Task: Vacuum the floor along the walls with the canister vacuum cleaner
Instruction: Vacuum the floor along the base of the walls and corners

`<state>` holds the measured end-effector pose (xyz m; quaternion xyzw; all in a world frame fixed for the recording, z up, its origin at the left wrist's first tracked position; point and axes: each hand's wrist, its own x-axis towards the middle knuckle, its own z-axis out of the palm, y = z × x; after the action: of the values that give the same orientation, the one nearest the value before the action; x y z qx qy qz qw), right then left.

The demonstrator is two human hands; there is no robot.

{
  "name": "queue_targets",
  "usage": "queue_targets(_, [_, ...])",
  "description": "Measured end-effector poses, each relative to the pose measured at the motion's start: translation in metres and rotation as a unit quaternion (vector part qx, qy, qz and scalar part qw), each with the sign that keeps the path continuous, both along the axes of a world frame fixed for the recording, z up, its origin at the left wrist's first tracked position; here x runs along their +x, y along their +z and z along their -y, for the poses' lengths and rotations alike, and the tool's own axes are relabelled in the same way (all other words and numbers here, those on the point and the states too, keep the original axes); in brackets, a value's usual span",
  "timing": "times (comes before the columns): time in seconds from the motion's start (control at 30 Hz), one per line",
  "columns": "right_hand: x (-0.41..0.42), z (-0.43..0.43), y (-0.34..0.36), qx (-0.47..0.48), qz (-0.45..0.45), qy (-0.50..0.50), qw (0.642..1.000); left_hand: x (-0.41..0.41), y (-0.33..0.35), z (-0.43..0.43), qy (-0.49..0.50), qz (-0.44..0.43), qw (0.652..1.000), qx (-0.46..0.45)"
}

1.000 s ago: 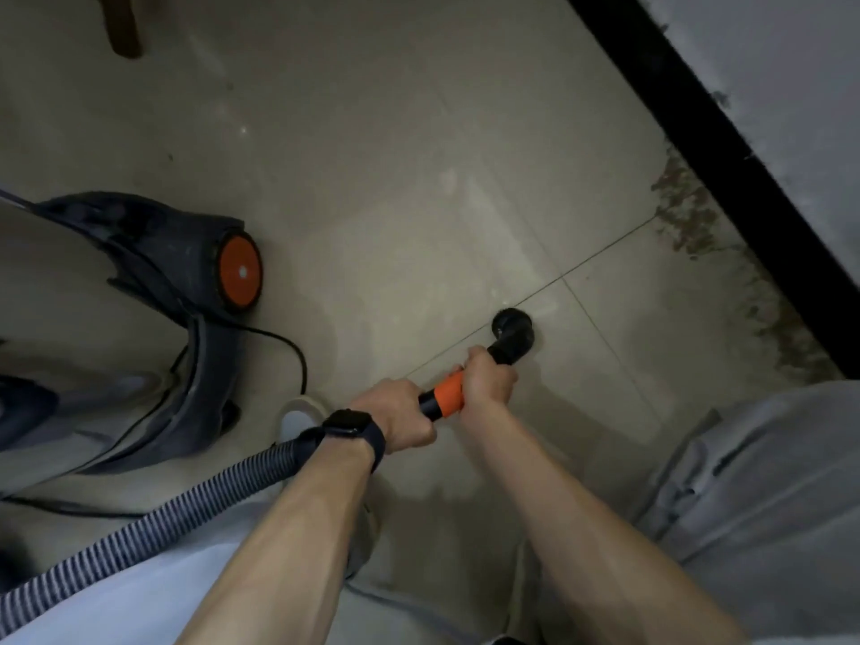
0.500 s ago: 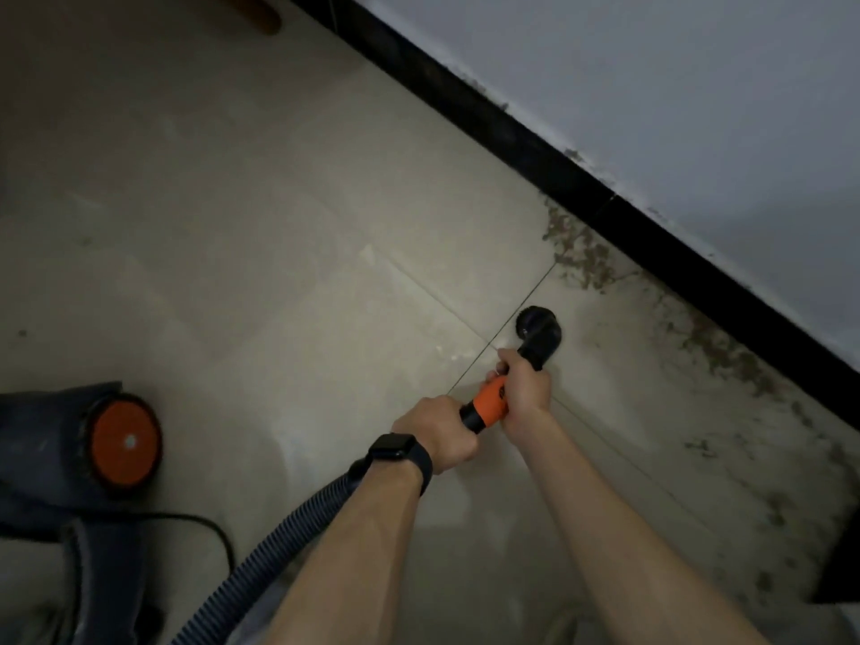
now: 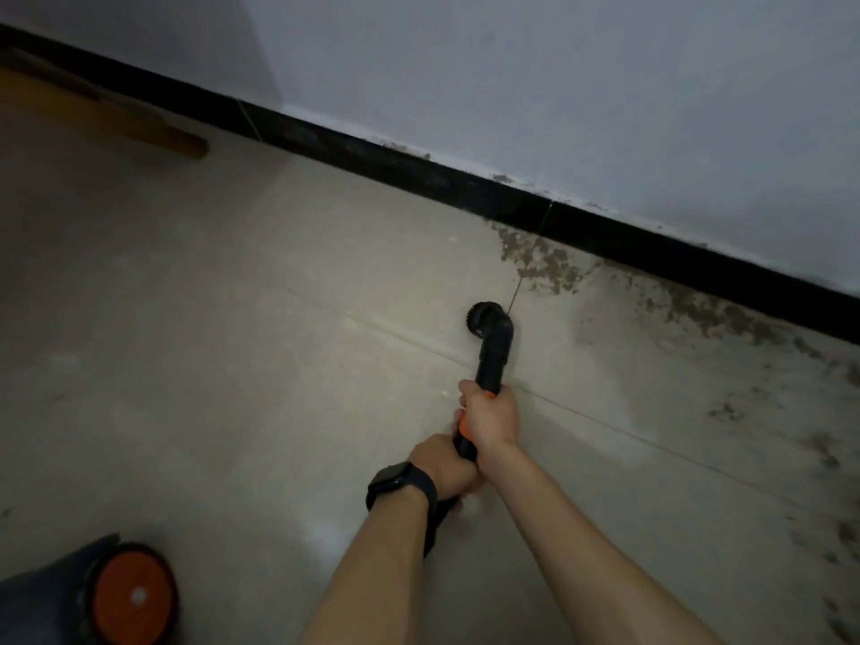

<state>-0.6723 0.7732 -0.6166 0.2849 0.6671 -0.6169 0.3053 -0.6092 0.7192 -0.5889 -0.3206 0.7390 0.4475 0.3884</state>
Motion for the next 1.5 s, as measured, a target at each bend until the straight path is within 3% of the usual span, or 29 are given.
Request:
queue_targets(0.13, [0.059,0.005,0.009,0.025,-0.005,0.014,1.0,0.052,0.0,0.017,0.004,0.06,0.997,0.053])
queue_targets(0.3, [0.11,0.024,0.013,-0.001,0.019,0.022,1.0,0.09,0.0,0.046,-0.072,0.122,0.99,0.024])
queue_targets(0.53, [0.034,0.023,0.017,0.041,-0.009,-0.045,0.998,0.047,0.006,0.031,-0.047,-0.027,0.998,-0.043])
queue_targets(0.67, [-0.016,-0.003,0.016,0.048,-0.002,-0.102,0.994,0.029,0.007,0.022,-0.074,-0.052,0.995,-0.035])
queue_targets(0.83, [-0.045,0.007,0.018,0.005,-0.011,-0.006,1.0,0.013,0.004,0.015,-0.014,-0.09,0.996,-0.01])
queue_targets(0.97, [-0.059,0.024,0.012,0.031,-0.022,-0.026,0.999,0.022,-0.01,0.029,-0.002,-0.118,0.992,-0.042])
queue_targets(1.2, [-0.095,0.04,0.015,-0.015,-0.026,-0.03,0.999,0.004,-0.018,0.042,0.036,-0.186,0.979,-0.069])
queue_targets(1.5, [-0.111,0.02,0.008,-0.043,-0.06,-0.001,0.997,-0.042,-0.019,0.035,0.024,-0.195,0.977,-0.077])
